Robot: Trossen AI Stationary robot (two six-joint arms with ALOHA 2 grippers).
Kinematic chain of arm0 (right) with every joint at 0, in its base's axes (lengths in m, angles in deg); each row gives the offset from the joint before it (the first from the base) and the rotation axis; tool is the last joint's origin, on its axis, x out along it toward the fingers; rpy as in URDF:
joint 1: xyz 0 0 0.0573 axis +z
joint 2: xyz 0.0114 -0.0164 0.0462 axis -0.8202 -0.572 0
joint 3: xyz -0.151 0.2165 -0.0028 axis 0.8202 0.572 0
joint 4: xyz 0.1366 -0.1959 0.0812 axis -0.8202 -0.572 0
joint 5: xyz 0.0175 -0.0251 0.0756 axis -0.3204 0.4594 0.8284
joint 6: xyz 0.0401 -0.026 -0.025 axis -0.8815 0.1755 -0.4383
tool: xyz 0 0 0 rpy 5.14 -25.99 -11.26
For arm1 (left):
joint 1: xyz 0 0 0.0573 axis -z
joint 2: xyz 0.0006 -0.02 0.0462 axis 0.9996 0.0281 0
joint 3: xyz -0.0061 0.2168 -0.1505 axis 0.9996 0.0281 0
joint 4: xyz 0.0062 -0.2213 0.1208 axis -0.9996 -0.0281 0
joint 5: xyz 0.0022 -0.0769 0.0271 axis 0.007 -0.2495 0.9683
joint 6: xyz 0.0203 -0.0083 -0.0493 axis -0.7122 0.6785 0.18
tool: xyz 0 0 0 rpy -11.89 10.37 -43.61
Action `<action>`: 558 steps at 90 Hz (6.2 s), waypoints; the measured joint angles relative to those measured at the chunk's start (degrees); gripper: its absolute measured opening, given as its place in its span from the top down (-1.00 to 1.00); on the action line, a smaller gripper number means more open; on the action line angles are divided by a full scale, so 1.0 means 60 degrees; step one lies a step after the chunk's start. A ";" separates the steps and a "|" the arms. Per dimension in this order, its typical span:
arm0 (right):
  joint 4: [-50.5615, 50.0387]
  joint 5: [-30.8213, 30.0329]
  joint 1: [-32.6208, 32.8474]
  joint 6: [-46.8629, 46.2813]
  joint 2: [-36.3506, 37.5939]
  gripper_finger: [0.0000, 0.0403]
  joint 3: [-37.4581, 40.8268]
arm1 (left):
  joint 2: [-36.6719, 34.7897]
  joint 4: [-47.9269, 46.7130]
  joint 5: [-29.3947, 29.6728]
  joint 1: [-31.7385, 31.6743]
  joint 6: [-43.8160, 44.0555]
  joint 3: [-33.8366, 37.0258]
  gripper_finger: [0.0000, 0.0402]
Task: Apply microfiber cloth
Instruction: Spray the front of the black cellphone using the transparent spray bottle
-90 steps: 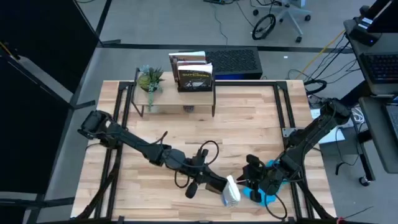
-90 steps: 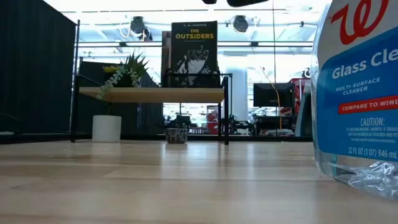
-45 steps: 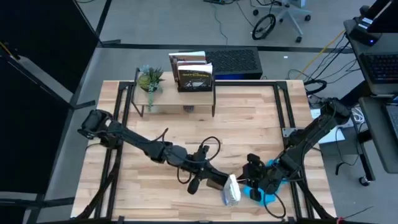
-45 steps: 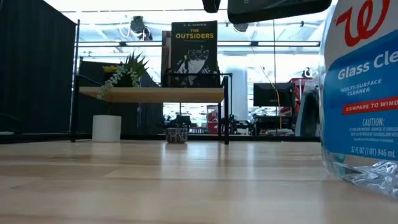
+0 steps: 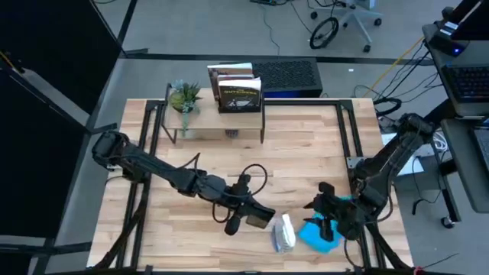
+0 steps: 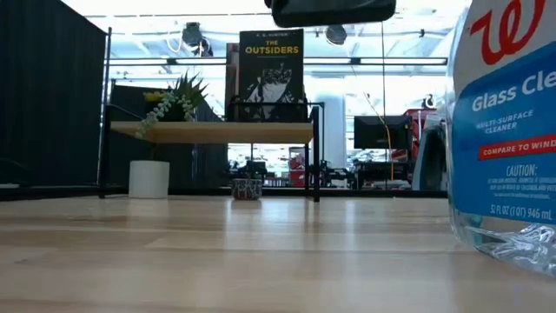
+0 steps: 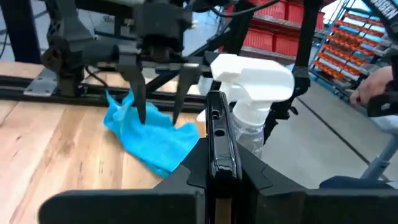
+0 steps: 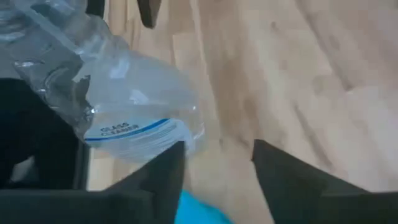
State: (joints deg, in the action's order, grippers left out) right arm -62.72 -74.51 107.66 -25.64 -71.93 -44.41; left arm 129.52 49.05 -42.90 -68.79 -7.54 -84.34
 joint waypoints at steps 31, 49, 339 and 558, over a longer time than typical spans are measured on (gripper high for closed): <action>0.3996 0.0019 0.0135 0.0984 0.0021 -0.64 0.2128 | -0.0042 -0.0174 0.0182 -0.0175 0.0792 0.0000 0.93; 0.4219 0.1483 0.0139 0.1600 0.1008 -0.67 0.2166 | -0.0042 -0.0281 0.0265 -0.0416 0.0990 0.0000 0.93; 1.0945 -0.1150 -0.0290 0.7447 -0.0660 -0.93 0.2148 | -0.0042 -0.0166 -0.0361 -0.1148 0.0463 0.0000 0.93; 1.2113 0.0998 -0.1515 0.9387 -0.1955 -0.93 0.1532 | -0.0789 0.0578 0.4465 -0.0065 -0.1492 -0.0044 0.93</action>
State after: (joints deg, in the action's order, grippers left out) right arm 9.96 -68.52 98.57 30.68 -83.66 -35.22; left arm 124.79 52.52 -16.11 -69.18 -16.49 -84.60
